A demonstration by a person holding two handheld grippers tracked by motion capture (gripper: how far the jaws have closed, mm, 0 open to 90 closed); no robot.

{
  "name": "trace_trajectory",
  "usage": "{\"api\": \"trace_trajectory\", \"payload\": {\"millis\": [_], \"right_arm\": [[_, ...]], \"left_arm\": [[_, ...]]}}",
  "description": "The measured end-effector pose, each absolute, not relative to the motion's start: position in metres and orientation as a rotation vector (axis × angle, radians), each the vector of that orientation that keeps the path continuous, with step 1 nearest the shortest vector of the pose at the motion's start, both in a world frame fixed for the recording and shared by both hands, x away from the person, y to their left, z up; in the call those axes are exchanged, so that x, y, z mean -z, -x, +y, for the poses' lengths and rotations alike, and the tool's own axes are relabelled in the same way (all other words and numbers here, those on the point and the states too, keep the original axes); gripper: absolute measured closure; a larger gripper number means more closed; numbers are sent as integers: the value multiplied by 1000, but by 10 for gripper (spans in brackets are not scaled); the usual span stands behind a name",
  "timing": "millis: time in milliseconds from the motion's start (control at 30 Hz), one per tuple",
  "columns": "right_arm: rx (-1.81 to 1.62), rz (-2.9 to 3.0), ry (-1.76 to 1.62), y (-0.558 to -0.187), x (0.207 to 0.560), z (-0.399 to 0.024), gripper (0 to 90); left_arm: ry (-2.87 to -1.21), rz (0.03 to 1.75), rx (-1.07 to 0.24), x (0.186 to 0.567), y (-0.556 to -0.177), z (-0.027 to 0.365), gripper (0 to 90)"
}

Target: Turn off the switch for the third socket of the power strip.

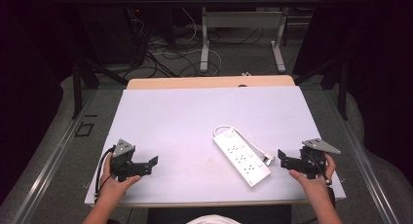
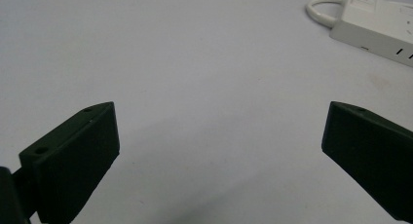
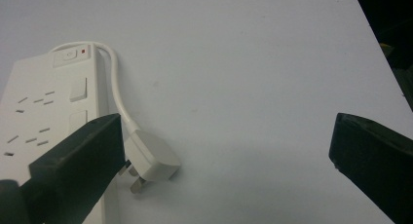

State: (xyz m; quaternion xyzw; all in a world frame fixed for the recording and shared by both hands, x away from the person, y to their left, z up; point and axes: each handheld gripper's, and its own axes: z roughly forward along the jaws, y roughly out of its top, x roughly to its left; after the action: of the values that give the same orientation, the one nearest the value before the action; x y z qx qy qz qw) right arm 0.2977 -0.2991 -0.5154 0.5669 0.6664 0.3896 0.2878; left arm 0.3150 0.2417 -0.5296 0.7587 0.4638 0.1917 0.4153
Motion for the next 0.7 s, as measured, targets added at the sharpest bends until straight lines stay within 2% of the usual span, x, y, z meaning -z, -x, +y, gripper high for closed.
{"api": "trace_trajectory", "payload": {"millis": [467, 700], "right_arm": [[-1061, 1784, -1494, -298, 517, -294, 3], [-1047, 1790, -1465, -294, 511, -291, 69]], "left_arm": [[-1905, 1163, -470, 530, -311, 242, 4], [-1899, 1159, -471, 529, -310, 240, 4]]}}
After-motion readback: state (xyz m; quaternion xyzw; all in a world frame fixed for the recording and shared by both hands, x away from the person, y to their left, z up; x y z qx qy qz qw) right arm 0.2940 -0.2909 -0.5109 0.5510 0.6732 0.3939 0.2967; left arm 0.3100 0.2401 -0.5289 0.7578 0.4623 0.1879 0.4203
